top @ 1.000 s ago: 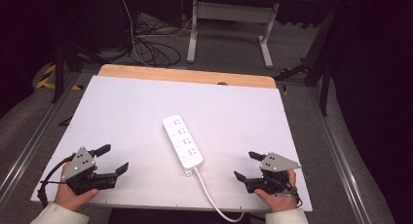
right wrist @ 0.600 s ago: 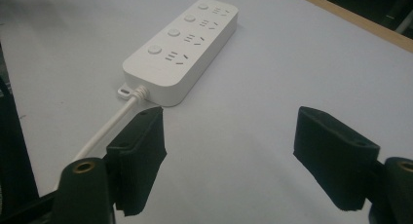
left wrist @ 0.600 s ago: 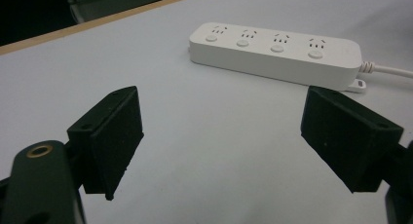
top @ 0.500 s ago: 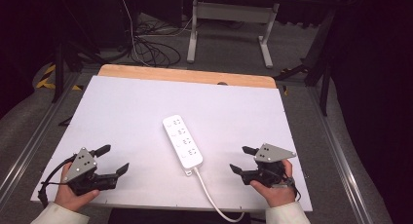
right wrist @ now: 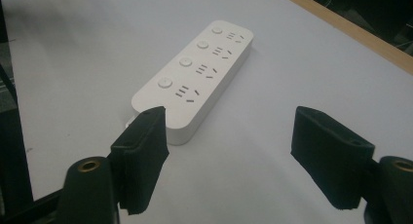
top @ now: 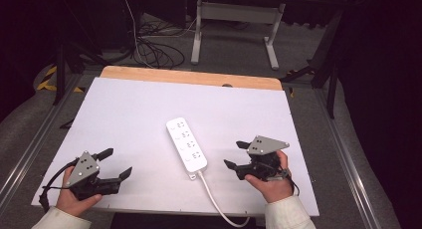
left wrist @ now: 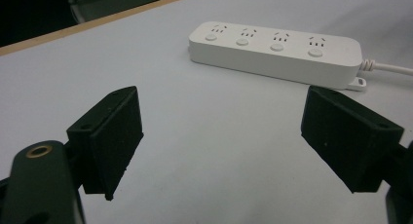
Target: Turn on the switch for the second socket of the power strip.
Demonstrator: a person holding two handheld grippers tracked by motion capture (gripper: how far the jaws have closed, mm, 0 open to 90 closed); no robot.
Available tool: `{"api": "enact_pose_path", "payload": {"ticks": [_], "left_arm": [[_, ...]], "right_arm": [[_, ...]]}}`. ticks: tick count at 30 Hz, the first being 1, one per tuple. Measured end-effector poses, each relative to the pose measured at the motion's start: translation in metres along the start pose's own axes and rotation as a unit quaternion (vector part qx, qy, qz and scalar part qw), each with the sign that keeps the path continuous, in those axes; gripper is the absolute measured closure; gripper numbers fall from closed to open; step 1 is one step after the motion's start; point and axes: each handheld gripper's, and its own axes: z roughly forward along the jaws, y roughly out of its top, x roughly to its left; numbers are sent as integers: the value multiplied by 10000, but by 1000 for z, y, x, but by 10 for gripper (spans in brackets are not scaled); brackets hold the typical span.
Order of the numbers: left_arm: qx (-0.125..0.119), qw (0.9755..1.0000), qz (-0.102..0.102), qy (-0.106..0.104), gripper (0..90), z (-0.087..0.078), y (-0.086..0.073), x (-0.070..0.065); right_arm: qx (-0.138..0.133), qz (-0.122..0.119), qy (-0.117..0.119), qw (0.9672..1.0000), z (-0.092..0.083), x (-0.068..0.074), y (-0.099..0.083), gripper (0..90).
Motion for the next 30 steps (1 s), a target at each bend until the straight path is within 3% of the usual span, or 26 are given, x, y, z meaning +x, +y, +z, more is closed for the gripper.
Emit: {"api": "enact_pose_path", "payload": {"ticks": [18, 30], "left_arm": [[20, 10000, 0, -13, 155, 0, 0, 0], [27, 10000, 25, -19, 155, 0, 0, 0]], "right_arm": [[15, -143, 184, 9997, 26, 5, 31, 309], [32, -264, 425, 9987, 55, 10, 52, 315]]}}
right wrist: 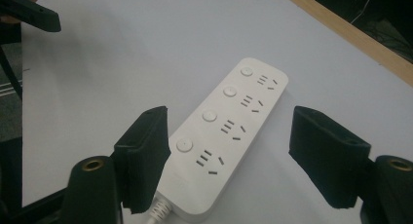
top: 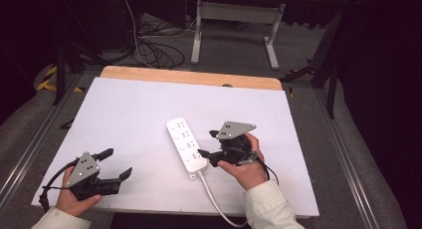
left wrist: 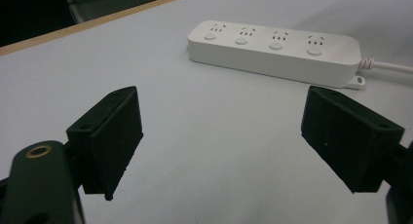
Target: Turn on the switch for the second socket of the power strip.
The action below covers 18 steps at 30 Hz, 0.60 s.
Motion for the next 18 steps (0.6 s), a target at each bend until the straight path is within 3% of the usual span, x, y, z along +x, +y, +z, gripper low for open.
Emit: {"api": "enact_pose_path", "payload": {"ticks": [18], "left_arm": [[12, 10000, 52, -20, 155, 0, 0, -1]], "right_arm": [[47, -154, 253, 9996, 30, 7, 22, 339]]}}
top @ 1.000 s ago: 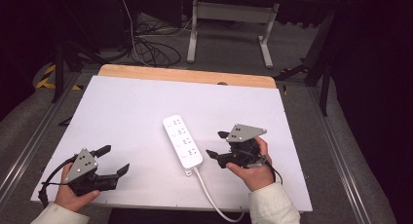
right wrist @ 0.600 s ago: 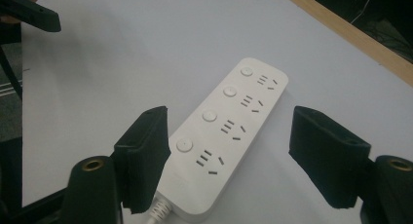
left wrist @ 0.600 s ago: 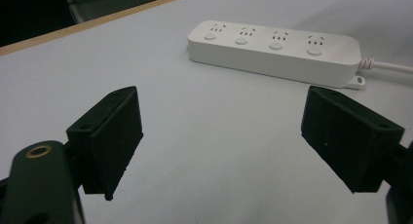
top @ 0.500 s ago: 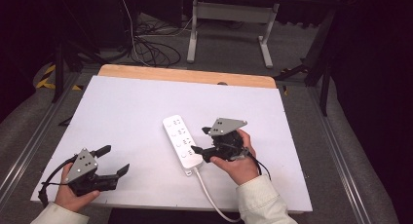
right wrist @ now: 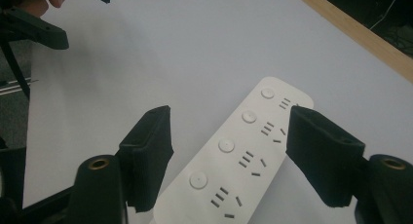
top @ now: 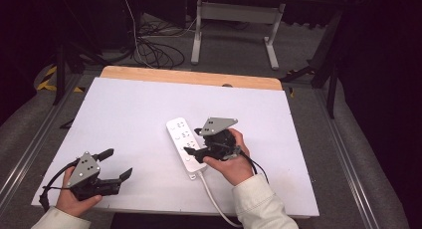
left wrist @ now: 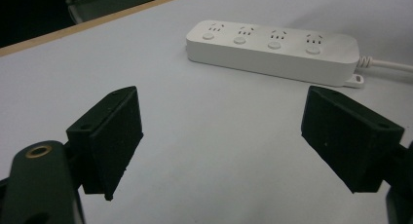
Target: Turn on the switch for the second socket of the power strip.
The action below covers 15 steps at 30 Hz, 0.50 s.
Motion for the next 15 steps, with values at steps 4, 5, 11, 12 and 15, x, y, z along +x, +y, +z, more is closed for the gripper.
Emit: {"api": "enact_pose_path", "payload": {"ticks": [4, 5, 11, 12, 15], "left_arm": [[-1, 10000, -2, -1, 155, 0, 0, 0], [-1, 10000, -2, -1, 155, 0, 0, 0], [-2, 10000, -5, -1, 154, 0, 0, 0], [2, 10000, -5, -3, 155, 0, 0, 0], [1, 10000, -4, 0, 155, 0, 0, 0]], "right_arm": [[24, -1, 24, 10000, 5, 0, 2, 353], [45, -11, 35, 10000, 6, 0, 2, 361], [111, -148, -95, 9998, 10, 0, 6, 498], [148, -125, 0, 9998, 11, -1, 6, 532], [184, -81, 37, 9998, 12, -2, 9, 562]]}}
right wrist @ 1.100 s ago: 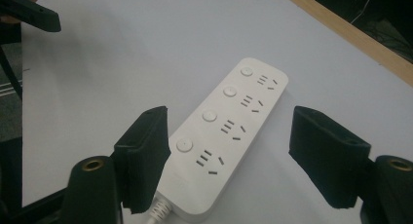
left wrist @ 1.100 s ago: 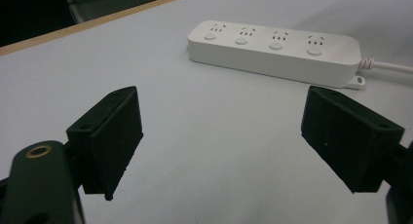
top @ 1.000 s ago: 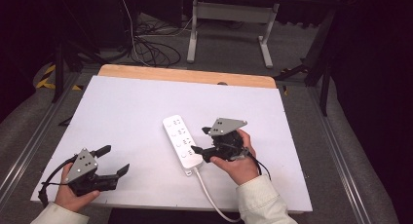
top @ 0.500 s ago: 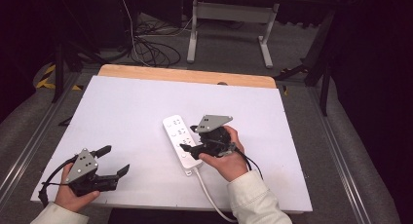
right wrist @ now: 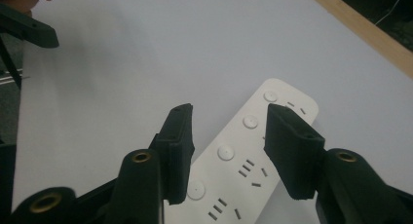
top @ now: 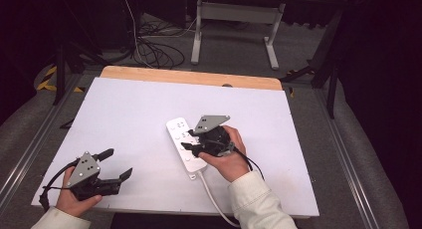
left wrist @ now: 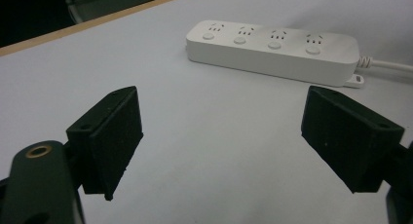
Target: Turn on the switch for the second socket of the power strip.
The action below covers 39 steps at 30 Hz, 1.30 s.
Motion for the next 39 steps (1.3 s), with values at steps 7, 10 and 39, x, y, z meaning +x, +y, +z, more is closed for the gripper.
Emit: {"api": "enact_pose_path", "payload": {"ticks": [7, 10, 39], "left_arm": [[-10, 10000, 1, 8, 154, 0, 0, 0], [-11, 10000, 3, 8, 154, 0, 0, 0], [47, 10000, -31, -20, 153, 0, 0, 0]], "right_arm": [[189, 110, 519, 9984, 6, -5, 3, 884], [253, 223, 560, 9979, 12, -7, 2, 900], [1074, 596, 371, 9917, 63, -18, -9, 900]]}}
